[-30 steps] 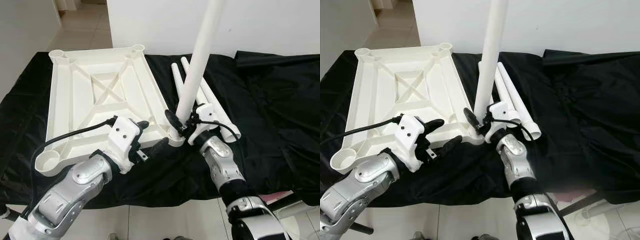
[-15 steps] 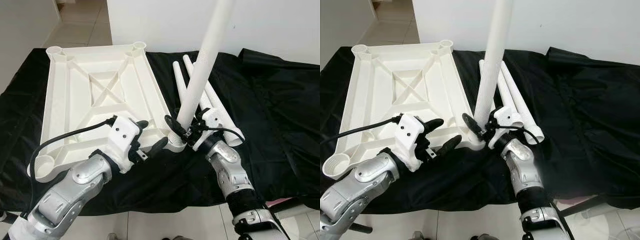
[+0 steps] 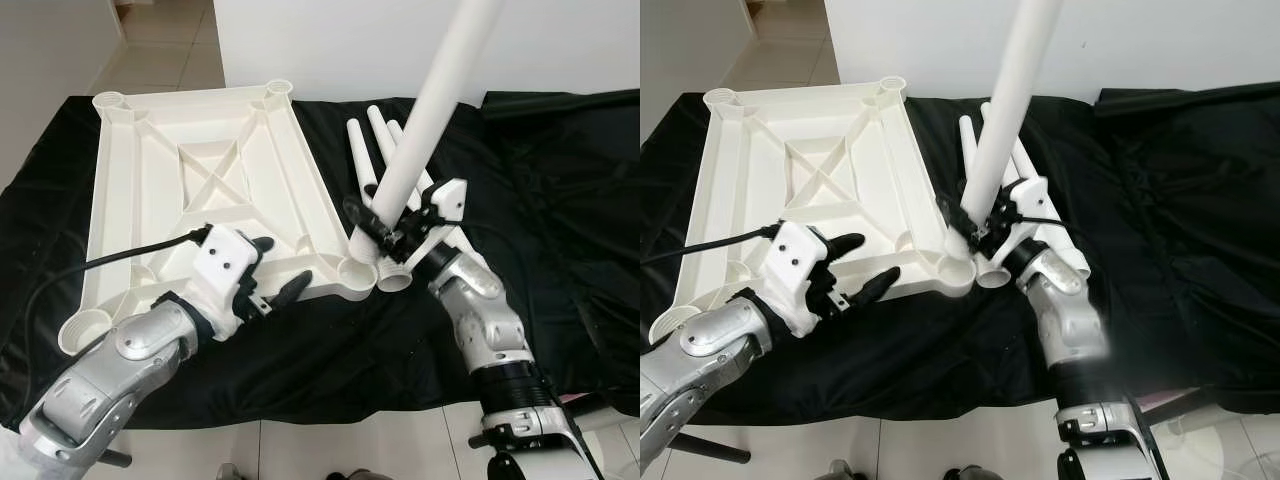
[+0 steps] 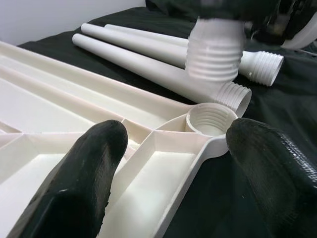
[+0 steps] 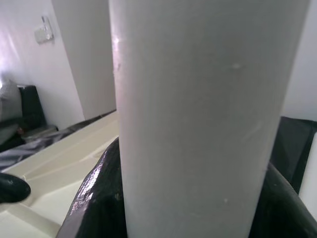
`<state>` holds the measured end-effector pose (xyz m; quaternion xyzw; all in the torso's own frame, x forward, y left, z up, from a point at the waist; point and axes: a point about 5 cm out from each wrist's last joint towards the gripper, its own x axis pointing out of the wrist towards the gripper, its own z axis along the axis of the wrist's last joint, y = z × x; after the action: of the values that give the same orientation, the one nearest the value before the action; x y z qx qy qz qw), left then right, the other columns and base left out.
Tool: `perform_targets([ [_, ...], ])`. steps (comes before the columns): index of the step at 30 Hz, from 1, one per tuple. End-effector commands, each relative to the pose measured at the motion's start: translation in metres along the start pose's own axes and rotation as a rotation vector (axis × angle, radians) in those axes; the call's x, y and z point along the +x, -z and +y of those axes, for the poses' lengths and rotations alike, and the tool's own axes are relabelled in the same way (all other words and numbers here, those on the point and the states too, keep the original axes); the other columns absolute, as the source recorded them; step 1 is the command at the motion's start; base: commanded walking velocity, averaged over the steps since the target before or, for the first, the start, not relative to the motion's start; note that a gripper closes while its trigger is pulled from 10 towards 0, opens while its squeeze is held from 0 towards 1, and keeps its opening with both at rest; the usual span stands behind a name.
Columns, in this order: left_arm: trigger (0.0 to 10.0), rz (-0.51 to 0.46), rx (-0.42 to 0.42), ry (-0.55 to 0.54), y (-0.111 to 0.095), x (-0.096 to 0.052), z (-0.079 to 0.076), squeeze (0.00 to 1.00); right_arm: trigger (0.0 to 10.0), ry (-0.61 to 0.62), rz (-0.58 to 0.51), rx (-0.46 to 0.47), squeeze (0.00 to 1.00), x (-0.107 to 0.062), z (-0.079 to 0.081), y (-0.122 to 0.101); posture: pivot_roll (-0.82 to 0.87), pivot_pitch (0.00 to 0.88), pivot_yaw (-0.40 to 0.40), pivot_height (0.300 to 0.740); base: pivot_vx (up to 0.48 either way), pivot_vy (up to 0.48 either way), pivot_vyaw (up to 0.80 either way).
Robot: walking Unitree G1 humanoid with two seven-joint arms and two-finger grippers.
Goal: Building children table
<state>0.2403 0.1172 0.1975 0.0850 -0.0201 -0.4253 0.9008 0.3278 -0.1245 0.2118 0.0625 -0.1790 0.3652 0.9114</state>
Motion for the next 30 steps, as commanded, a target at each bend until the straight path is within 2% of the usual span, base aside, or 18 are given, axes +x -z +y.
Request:
perform_targets([
  [1,10.0,0.040,0.004,0.378,0.000,-0.011,-0.015,0.00,10.0,0.036,-0.061,0.019,0.00,-0.001,-0.008,-0.013,0.01,0.101,-0.015,0.740,0.000,0.000,0.00],
  [2,10.0,0.040,0.004,0.378,0.000,-0.011,-0.015,0.00,10.0,0.036,-0.061,0.019,0.00,-0.001,-0.008,-0.013,0.01,0.101,-0.015,0.740,0.000,0.000,0.00],
  [5,10.0,0.078,-0.009,0.348,0.002,-0.024,0.004,0.00,10.0,0.150,-0.149,0.036,0.00,-0.005,-0.018,-0.027,0.00,0.112,-0.010,0.740,0.000,0.000,0.00],
  [7,10.0,0.078,-0.009,0.348,0.002,-0.024,0.004,0.00,10.0,0.150,-0.149,0.036,0.00,-0.005,-0.018,-0.027,0.00,0.112,-0.010,0.740,0.000,0.000,0.00],
  [8,10.0,0.085,-0.032,0.320,0.003,-0.028,0.015,0.00,10.0,0.201,-0.160,0.036,0.00,-0.009,-0.021,-0.029,-0.01,0.117,-0.006,0.740,0.000,0.000,0.00],
  [10,10.0,0.085,-0.032,0.320,0.003,-0.028,0.015,0.00,10.0,0.201,-0.160,0.036,0.00,-0.009,-0.021,-0.029,-0.01,0.117,-0.006,0.740,0.000,0.000,0.00],
  [12,10.0,0.070,-0.059,0.240,0.005,-0.032,0.038,0.00,10.0,0.288,-0.177,0.030,0.00,-0.019,-0.026,-0.031,-0.01,0.123,0.002,0.740,0.000,0.000,0.00],
  [13,10.0,0.066,-0.065,0.187,0.007,-0.031,0.050,0.00,10.0,0.327,-0.182,0.029,0.00,-0.025,-0.028,-0.032,-0.02,0.130,0.004,0.740,0.000,0.000,0.00],
  [16,10.0,0.067,-0.067,0.153,0.009,-0.030,0.057,0.00,10.0,0.350,-0.185,0.029,0.00,-0.028,-0.029,-0.033,-0.02,0.130,0.004,0.740,0.000,0.000,0.00],
  [18,10.0,0.065,-0.058,0.101,0.013,-0.025,0.069,0.00,10.0,0.404,-0.174,0.014,0.00,-0.036,-0.031,-0.032,-0.02,0.134,0.005,0.740,0.000,0.000,0.00],
  [22,10.0,0.058,-0.058,0.068,0.015,-0.021,0.074,0.00,10.0,0.434,-0.161,-0.005,0.00,-0.040,-0.032,-0.031,-0.02,0.137,0.004,0.740,0.000,0.000,0.00],
  [23,10.0,0.054,-0.060,0.046,0.016,-0.019,0.078,0.00,10.0,0.455,-0.152,-0.018,0.00,-0.043,-0.033,-0.031,-0.02,0.137,0.004,0.740,0.000,0.000,0.00],
  [25,10.0,0.063,0.008,-0.012,0.023,0.006,0.088,0.00,10.0,0.516,-0.131,-0.024,0.00,-0.054,-0.027,-0.026,-0.05,0.143,0.009,0.740,0.000,0.000,0.00],
  [26,10.0,0.063,0.008,-0.012,0.023,0.006,0.088,0.00,10.0,0.516,-0.131,-0.024,0.00,-0.054,-0.027,-0.026,-0.05,0.143,0.009,0.740,0.000,0.000,0.00],
  [29,10.0,0.062,0.086,0.000,0.025,0.031,0.096,0.00,10.0,0.544,-0.111,-0.025,0.00,-0.060,-0.020,-0.024,-0.06,0.142,0.015,0.740,0.000,0.000,0.00],
  [30,10.0,0.062,0.086,0.000,0.025,0.031,0.096,0.00,10.0,0.544,-0.111,-0.025,0.00,-0.060,-0.020,-0.024,-0.06,0.142,0.015,0.740,0.000,0.000,0.00],
])
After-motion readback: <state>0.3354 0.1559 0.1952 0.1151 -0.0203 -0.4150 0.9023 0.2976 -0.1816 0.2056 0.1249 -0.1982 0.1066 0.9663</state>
